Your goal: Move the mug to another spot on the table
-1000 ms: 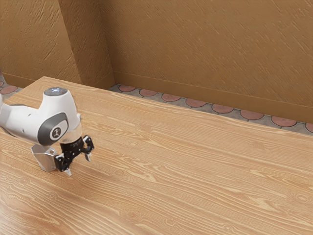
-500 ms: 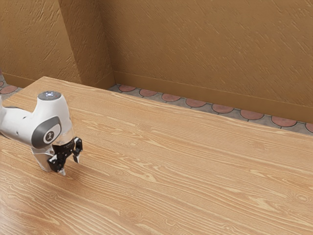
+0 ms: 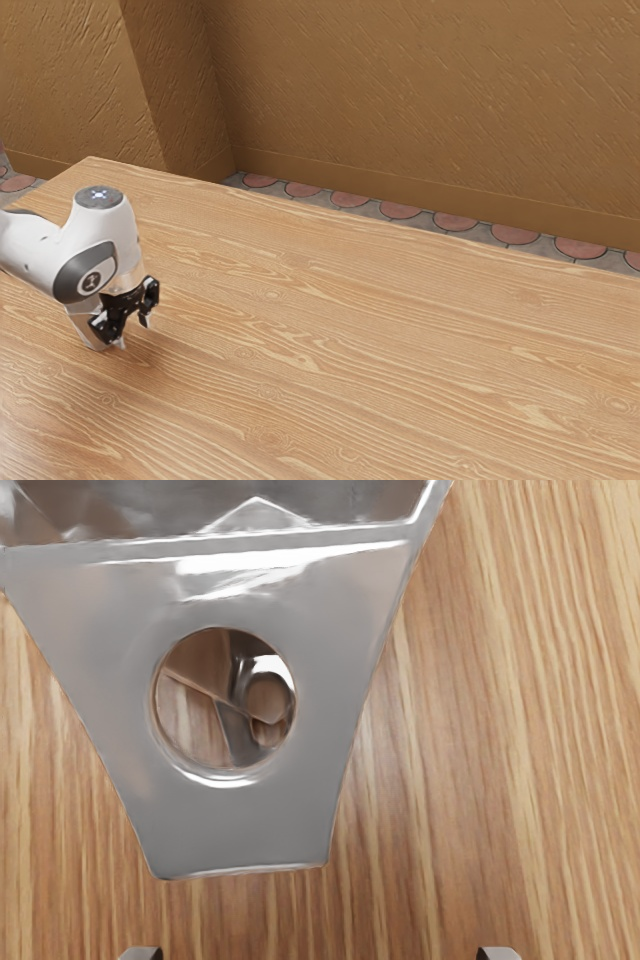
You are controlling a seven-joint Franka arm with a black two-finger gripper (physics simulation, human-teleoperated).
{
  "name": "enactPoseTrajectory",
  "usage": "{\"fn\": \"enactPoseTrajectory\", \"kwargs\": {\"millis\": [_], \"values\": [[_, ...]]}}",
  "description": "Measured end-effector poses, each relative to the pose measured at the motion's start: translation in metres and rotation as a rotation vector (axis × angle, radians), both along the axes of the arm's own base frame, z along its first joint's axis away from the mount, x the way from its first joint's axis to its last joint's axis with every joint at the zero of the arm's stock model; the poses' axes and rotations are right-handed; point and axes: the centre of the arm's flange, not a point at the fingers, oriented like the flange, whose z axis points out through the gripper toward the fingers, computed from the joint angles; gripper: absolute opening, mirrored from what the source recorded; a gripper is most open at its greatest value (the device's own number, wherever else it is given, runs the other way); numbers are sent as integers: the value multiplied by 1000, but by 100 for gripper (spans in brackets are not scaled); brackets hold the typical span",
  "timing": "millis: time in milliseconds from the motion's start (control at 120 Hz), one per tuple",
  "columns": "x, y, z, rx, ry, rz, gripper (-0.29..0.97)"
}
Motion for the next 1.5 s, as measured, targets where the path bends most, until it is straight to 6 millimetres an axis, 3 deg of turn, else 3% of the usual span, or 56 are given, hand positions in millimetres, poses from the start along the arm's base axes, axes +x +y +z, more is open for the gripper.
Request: {"fn": "enactPoseTrajectory", "kwargs": {"millis": [142,408,1075,1500], "values": [[-1,4,-1,37,6,-23,36],[-3,9,-20,51,23,-11,35],[-5,25,-18,71,-7,26,13],[-7,26,-15,167,-1,-59,10]]}}
